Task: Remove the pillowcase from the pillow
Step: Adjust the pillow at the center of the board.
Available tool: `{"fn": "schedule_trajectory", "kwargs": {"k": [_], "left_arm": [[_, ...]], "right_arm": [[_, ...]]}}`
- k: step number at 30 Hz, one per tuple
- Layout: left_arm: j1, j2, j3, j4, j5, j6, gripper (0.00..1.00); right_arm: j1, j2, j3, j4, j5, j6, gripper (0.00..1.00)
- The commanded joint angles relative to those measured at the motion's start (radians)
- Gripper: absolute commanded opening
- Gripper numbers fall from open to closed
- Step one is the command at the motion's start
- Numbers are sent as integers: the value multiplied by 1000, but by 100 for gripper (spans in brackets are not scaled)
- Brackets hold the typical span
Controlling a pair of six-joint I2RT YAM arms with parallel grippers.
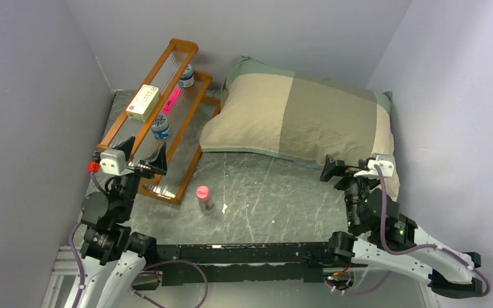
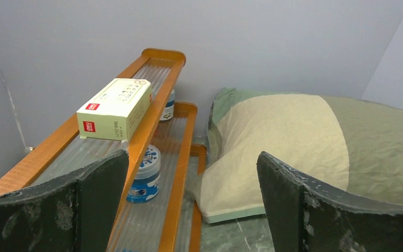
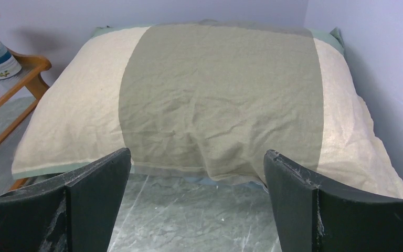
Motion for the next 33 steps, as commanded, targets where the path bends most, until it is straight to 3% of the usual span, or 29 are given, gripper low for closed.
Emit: {"fn": "schedule_trajectory", "kwargs": {"k": [1, 10, 22, 33], "left_arm": [[7, 17, 15, 37, 49, -34, 97], [7, 121, 112, 1, 144, -54, 97], [7, 425, 379, -174, 303, -76, 97], [-26, 653, 493, -211, 412, -136, 97]], "right_arm": [[0, -8, 7, 38, -10, -15, 100], [-1, -15, 24, -18, -54, 59, 100], [-1, 33, 27, -41, -117, 67, 100], [-1, 114, 46, -55, -160, 71, 100]]}}
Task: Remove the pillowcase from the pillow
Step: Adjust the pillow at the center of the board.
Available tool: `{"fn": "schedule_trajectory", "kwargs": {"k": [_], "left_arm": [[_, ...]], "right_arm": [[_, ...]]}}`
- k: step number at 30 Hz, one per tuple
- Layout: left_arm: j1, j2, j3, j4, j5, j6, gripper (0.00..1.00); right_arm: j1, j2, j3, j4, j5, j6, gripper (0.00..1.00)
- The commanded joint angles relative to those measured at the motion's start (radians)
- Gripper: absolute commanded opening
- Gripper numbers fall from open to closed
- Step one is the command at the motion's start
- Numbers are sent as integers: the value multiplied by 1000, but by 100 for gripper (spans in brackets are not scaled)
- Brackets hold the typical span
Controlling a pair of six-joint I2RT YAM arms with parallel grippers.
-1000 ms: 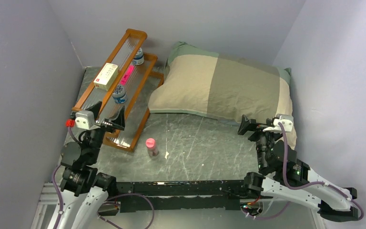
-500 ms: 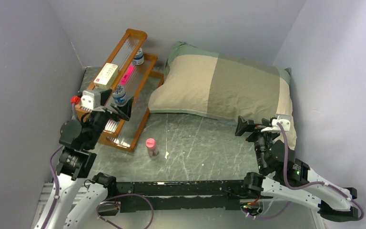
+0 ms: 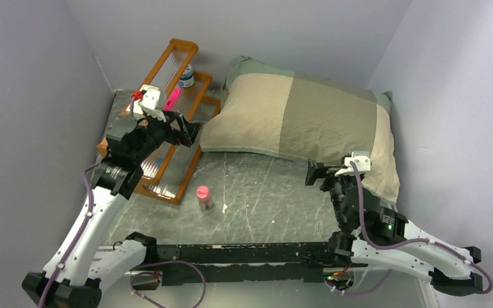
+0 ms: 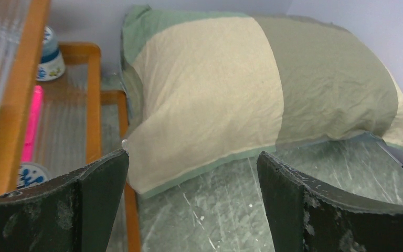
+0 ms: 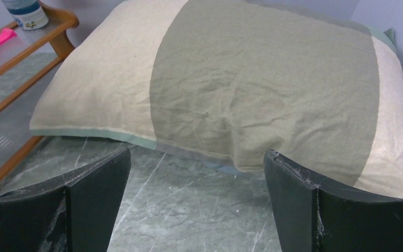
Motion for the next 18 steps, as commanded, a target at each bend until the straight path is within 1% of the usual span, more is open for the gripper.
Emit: {"fn": "schedule_trajectory", "kwargs": {"k": [1, 5, 8, 13, 14, 16, 18], "left_arm": [[-40, 71, 71, -25, 42, -29, 97], [-166, 150, 103, -74, -86, 4, 97], [-242, 224, 125, -85, -132, 8, 97], [-269, 344, 162, -96, -130, 27, 97], [-269, 364, 175, -106, -136, 35, 97], [-271, 401, 205, -133, -139, 62, 97], [-271, 423, 222, -162, -139, 84, 97]], "right_arm": [[1, 24, 45, -7, -28, 10, 100], [-1, 38, 44, -3, -42, 5, 100], [0, 57, 48, 7, -56, 1, 100], [-1, 147, 131, -54, -72, 55, 100], [-1, 171, 134, -32, -73, 38, 100], [0, 241, 159, -39, -86, 42, 100], [-1, 351, 230, -114, -96, 67, 100]]}}
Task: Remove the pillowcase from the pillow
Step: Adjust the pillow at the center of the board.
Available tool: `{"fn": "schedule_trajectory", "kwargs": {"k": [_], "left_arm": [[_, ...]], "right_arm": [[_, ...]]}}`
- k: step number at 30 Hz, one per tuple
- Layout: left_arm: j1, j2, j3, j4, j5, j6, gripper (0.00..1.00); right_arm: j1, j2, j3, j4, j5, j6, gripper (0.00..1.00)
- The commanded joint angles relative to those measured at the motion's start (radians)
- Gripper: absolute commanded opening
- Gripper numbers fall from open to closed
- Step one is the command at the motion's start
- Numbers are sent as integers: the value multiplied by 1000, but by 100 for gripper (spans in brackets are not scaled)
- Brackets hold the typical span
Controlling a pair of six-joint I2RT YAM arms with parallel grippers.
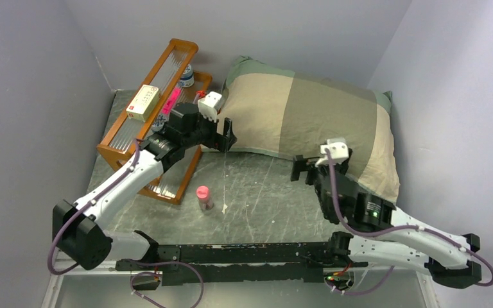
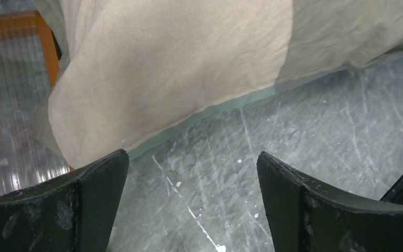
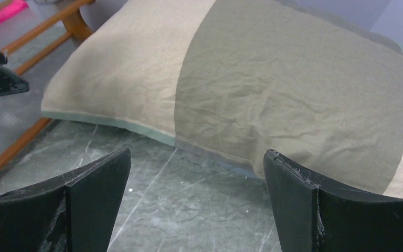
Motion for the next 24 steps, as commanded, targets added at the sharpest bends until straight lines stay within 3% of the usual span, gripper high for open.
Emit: {"fn": "schedule_trajectory", "kwargs": {"k": [1, 4, 6, 11, 20, 24], "left_arm": [[-4, 25, 75, -42, -24, 65, 97], [-4, 13, 42, -33, -25, 81, 97], [-6, -5, 7, -10, -23, 86, 97], [-6, -24, -26, -18, -36, 144, 97], [-6, 56, 49, -49, 16, 218, 97], [-6, 156, 126, -105, -37, 238, 97]], "right_arm": [[-2, 210, 143, -111, -34, 43, 100], [-37, 372, 225, -195, -47, 62, 100], [-109, 417, 242, -151, -169, 33, 100], [-410, 457, 244, -62, -467, 49, 100], [-674, 493, 183, -57, -566, 226, 100], [-731, 455, 135, -62, -535, 278, 100]]}}
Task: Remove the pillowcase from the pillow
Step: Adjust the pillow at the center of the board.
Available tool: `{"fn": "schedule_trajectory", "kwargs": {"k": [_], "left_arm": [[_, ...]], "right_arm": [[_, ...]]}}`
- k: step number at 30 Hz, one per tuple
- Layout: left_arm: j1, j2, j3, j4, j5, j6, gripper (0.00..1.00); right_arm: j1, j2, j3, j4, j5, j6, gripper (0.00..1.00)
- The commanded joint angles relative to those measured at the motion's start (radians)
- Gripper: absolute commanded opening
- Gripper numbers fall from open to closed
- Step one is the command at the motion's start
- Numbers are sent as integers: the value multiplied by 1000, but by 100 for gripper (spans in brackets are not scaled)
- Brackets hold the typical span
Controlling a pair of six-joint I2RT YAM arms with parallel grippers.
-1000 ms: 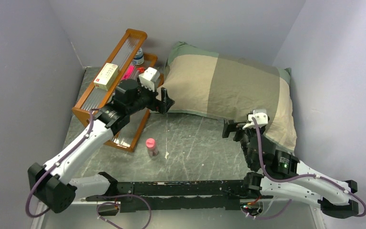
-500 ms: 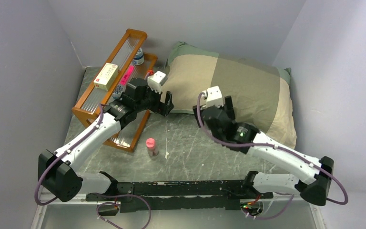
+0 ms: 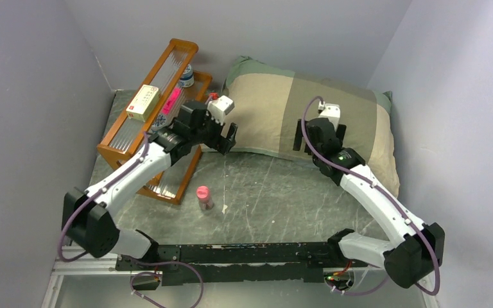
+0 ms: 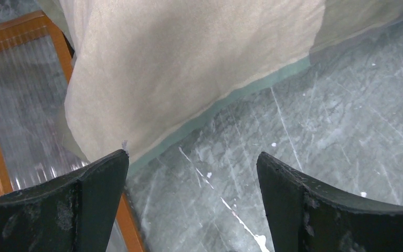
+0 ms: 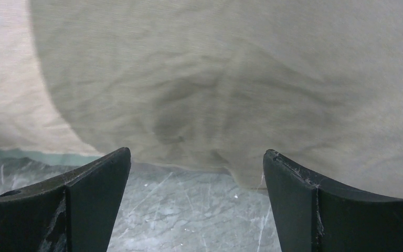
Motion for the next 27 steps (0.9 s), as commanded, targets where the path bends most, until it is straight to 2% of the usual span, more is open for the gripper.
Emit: {"fn": "schedule_trajectory", "kwargs": {"k": [1, 3, 12, 20, 27], "left_arm": [[-4, 108, 121, -55, -38, 59, 97], [-4, 156, 161, -70, -51, 87, 97], [-4, 262, 220, 87, -111, 156, 97], [-2, 426, 356, 70, -115, 174, 97], [-1, 536, 408, 52, -42, 142, 97]], "right_arm": [[-46, -71, -54, 35, -1, 94, 100], [-48, -115, -90, 61, -3, 98, 100], [-48, -247, -163, 47, 117, 96, 100], [-49, -231, -200, 79, 149, 102, 100], [-49, -163, -239, 162, 77, 116, 100]]}}
